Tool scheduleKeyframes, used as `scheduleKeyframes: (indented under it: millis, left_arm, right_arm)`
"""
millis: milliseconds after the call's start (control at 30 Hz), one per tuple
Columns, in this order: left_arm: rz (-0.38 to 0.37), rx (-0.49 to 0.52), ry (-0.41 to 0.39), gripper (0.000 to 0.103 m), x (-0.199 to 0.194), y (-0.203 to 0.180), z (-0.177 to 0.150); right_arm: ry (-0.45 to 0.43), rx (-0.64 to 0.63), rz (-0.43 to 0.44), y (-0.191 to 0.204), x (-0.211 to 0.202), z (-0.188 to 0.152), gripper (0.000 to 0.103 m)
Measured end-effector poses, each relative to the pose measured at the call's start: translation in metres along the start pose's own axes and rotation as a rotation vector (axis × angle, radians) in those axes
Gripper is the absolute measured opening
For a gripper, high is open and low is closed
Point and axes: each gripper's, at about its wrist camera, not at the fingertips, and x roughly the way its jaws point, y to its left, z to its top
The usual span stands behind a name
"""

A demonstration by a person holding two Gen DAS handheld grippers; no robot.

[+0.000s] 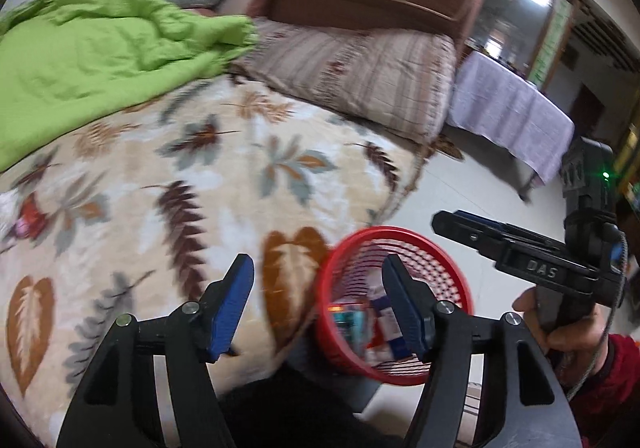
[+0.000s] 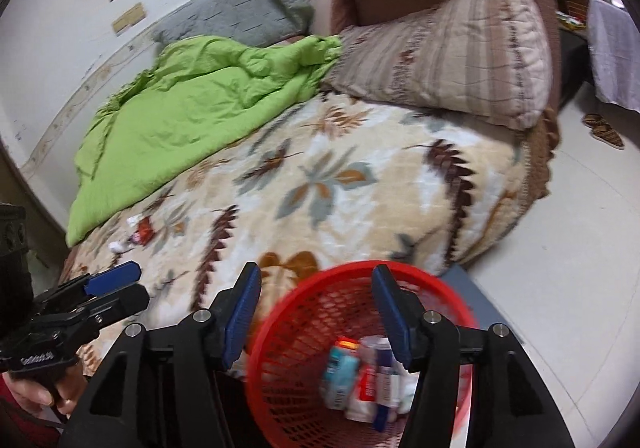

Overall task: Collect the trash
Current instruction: 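Grasp the white medicine box on the bed with the right tool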

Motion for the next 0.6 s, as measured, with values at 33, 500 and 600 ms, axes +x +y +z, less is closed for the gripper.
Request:
scheduleKeyframes:
  millis: [33, 500, 600]
  left_arm:
    - [0.008, -0.011, -0.002, 0.065, -0.003, 0.006, -0.001]
    - [0.233, -0.303, -0.089, 0.065, -0.077, 0.148, -0.037]
    - [0.313, -0.382, -0.111, 0.065, -0.091, 0.184, -0.049]
  right_arm:
    - [0.005, -0.009, 0.012, 0.006, 0.003, 0.001, 0.062]
    - [0.123, -0.201, 0.278, 0.140, 0.075, 0.018, 0.062]
    - [0.167, -0.227, 0.322, 0.172, 0.098, 0.021, 0.062]
